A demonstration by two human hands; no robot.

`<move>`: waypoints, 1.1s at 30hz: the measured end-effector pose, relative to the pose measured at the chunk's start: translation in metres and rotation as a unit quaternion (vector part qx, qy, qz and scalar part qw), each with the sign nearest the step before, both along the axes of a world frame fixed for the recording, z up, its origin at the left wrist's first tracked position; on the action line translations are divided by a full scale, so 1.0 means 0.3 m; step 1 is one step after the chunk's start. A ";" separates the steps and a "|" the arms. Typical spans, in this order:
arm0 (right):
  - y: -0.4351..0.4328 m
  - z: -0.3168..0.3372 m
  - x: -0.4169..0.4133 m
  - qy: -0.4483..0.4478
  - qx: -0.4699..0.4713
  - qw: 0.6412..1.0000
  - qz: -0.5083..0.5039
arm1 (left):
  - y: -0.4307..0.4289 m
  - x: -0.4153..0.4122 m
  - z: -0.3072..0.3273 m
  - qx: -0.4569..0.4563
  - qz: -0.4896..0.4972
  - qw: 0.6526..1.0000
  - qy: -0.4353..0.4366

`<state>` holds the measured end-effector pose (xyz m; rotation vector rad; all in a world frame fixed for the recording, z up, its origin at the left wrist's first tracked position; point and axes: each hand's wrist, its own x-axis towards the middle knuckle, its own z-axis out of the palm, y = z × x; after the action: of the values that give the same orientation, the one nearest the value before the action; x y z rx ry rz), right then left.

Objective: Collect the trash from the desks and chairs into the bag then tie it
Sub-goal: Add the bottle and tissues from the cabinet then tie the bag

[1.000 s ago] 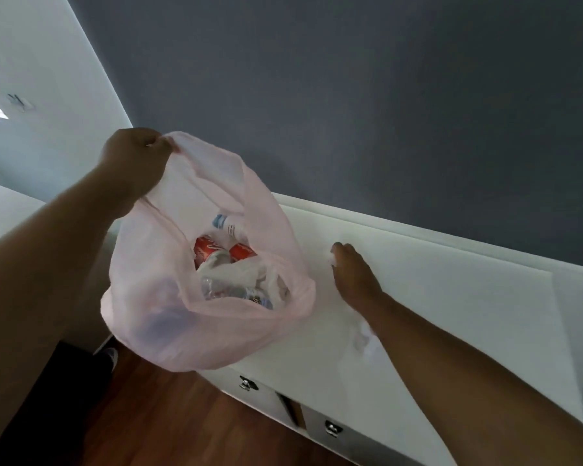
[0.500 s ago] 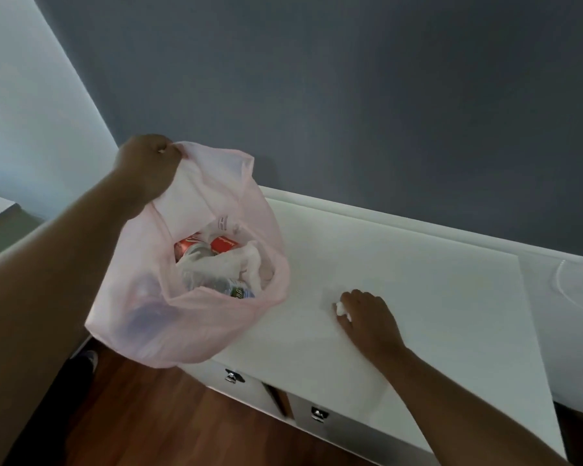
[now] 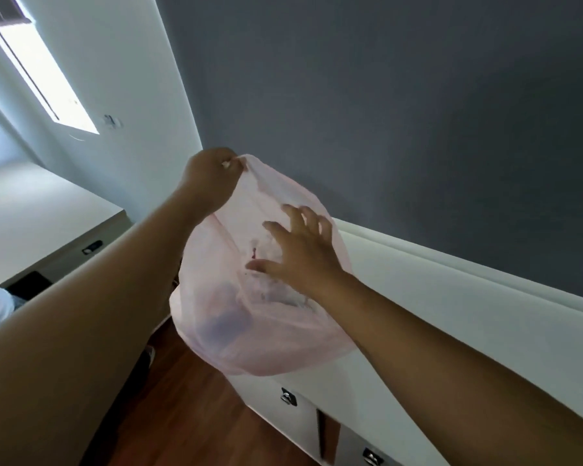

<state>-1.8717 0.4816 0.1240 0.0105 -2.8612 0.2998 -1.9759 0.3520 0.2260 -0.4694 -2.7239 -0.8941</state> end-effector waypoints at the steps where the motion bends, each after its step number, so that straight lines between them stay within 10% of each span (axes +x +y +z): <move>1: 0.027 -0.024 0.005 0.081 0.039 0.995 -0.040 | -0.016 -0.010 0.009 -0.002 -0.005 1.000 0.008; 6: 0.242 -0.048 0.021 0.083 -0.098 0.954 -0.271 | -0.071 -0.033 0.069 -0.046 -0.085 0.995 0.035; 13: 0.597 0.199 0.143 0.050 -0.262 0.914 -0.307 | -0.087 -0.095 0.116 -0.356 -0.093 0.928 0.052; 17: 0.736 0.282 0.327 0.000 -0.471 0.845 -0.253 | -0.063 -0.117 0.094 -0.173 -0.056 0.964 -0.192; 21: 0.846 0.329 0.518 0.051 -0.600 0.765 -0.228 | 0.046 -0.055 0.092 0.051 -0.113 0.913 -0.388; 29: 0.805 0.292 0.643 0.306 -0.756 0.504 -0.284 | 0.499 0.244 -0.011 0.435 -0.106 0.824 -0.347; 33: 0.776 0.277 0.645 0.293 -0.762 0.497 -0.294 | 0.651 0.348 -0.048 0.506 -0.100 0.756 -0.402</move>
<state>-1.6783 0.7143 0.2071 -0.9114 -0.9501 1.9402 -1.8715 0.5473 0.2116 -0.1184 -2.1598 -2.8972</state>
